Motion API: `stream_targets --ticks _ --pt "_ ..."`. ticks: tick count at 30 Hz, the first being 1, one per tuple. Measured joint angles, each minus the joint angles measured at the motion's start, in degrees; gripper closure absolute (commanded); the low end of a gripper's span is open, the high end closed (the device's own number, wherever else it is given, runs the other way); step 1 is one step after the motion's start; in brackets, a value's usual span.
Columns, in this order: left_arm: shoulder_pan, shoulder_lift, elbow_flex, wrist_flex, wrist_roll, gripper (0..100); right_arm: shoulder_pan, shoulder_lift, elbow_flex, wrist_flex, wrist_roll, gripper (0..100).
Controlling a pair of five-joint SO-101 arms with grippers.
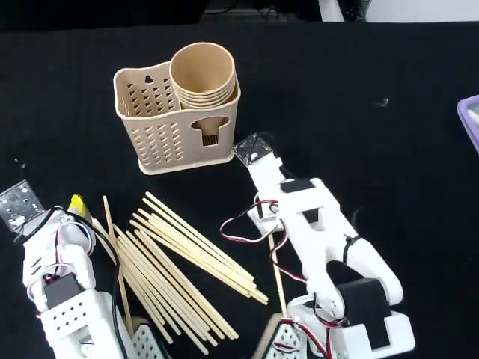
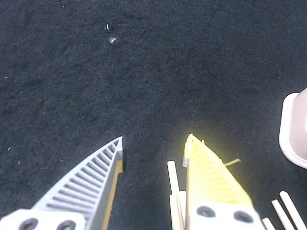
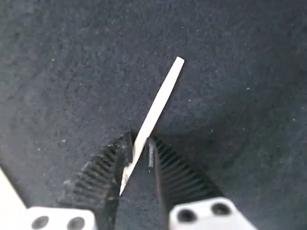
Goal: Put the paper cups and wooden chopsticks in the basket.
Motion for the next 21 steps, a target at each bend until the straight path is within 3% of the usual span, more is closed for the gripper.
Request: stream_targets --ticks 8,13,17,21 --pt "0.00 0.00 0.00 0.00 0.00 79 -0.09 0.09 -12.84 15.91 0.26 98.8" --pt "0.00 0.00 0.00 0.00 0.00 79 -0.70 -7.74 -14.59 21.36 0.62 98.8" --pt "0.00 0.00 0.00 0.00 0.00 79 -8.70 -15.12 -9.32 21.19 0.53 98.6" --pt "0.00 0.00 0.00 0.00 0.00 79 -20.04 -19.25 -1.93 14.07 0.35 95.9"
